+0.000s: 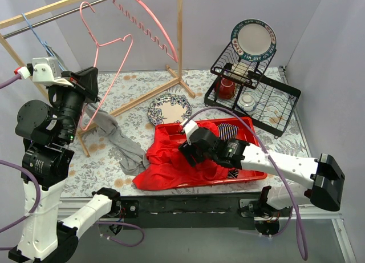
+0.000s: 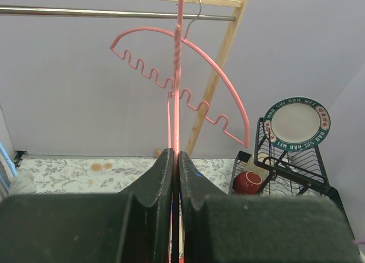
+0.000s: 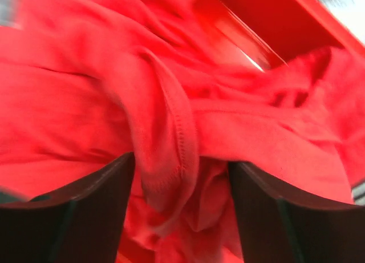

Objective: Remove the tank top from the hanger

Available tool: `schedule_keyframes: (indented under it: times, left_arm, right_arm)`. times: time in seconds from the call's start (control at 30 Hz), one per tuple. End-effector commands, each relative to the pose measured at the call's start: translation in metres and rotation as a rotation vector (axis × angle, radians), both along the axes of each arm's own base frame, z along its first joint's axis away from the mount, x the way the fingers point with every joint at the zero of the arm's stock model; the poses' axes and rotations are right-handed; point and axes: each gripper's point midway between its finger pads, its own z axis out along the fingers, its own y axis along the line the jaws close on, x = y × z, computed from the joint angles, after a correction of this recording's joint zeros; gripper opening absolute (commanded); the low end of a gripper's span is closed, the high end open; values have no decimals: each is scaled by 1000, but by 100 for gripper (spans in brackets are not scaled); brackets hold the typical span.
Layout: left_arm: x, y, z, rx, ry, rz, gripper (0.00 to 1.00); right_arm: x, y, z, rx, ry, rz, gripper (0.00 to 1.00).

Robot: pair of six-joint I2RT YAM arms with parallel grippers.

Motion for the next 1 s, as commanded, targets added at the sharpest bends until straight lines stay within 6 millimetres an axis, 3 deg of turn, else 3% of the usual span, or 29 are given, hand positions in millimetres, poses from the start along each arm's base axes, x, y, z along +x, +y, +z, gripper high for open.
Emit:
schedule_keyframes:
  times: [0.0, 0.17, 0.2, 0.33, 0.6, 0.97]
  left_arm:
    - [-8, 1, 12, -10, -28, -7, 0]
    - [-10, 0, 13, -12, -32, -15, 0]
    - [-10, -1, 12, -11, -28, -21, 0]
    - [-10, -2, 11, -12, -25, -28, 0]
    - [-10, -2, 9, -14, -18, -28, 0]
    - [-8, -3, 2, -9, -6, -31, 0]
  right_arm:
    - [-12, 61, 79, 280, -17, 200, 78]
    - [-29, 102, 63, 343, 61, 390, 83]
    - [-25, 109, 53, 329, 78, 391, 82]
    - [-7, 126, 47, 361, 79, 400, 76]
    - [2, 133, 8, 314, 177, 420, 59]
    - [13, 138, -23, 276, 199, 391, 65]
